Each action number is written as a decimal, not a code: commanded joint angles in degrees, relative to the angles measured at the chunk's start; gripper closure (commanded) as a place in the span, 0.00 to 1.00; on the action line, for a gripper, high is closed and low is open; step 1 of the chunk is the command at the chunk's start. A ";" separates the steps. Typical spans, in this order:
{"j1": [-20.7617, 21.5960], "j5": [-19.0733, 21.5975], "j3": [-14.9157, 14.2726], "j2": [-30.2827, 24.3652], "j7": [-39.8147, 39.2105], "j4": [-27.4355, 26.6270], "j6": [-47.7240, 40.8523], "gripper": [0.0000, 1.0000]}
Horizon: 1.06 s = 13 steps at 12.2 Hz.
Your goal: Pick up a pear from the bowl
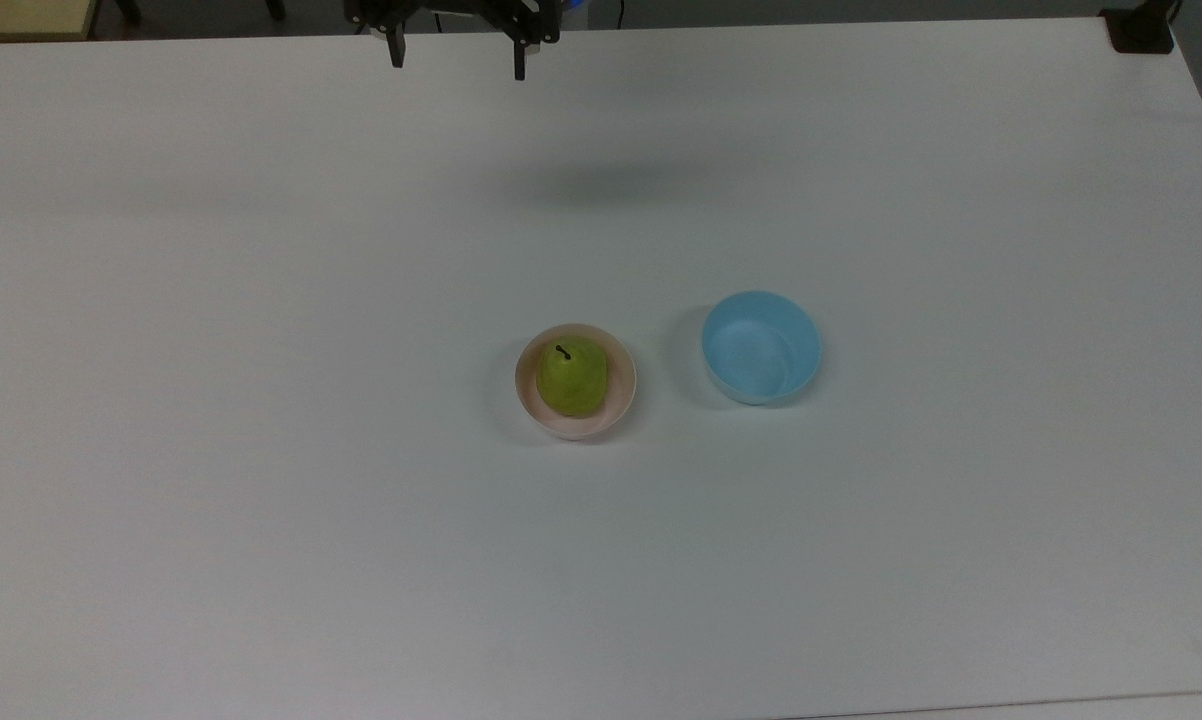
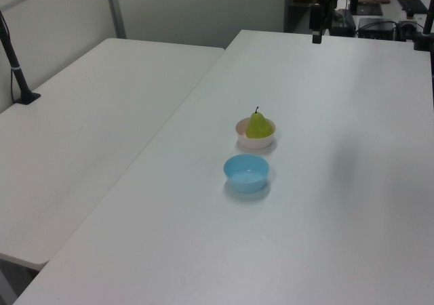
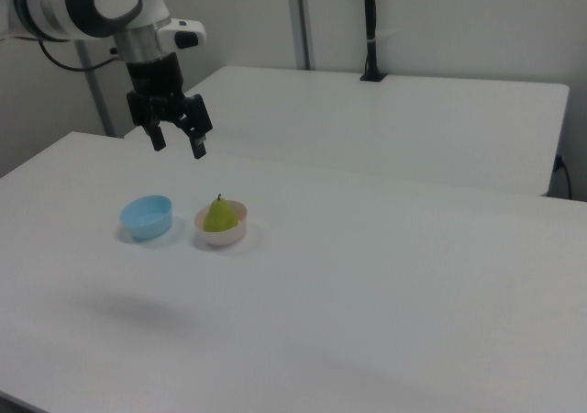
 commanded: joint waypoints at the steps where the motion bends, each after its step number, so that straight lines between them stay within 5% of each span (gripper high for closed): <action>1: 0.14 1.56 -0.28 0.99 -1.62 -0.88 4.61 0.00; 13: 5.68 1.65 0.34 18.13 -4.44 0.62 23.76 0.00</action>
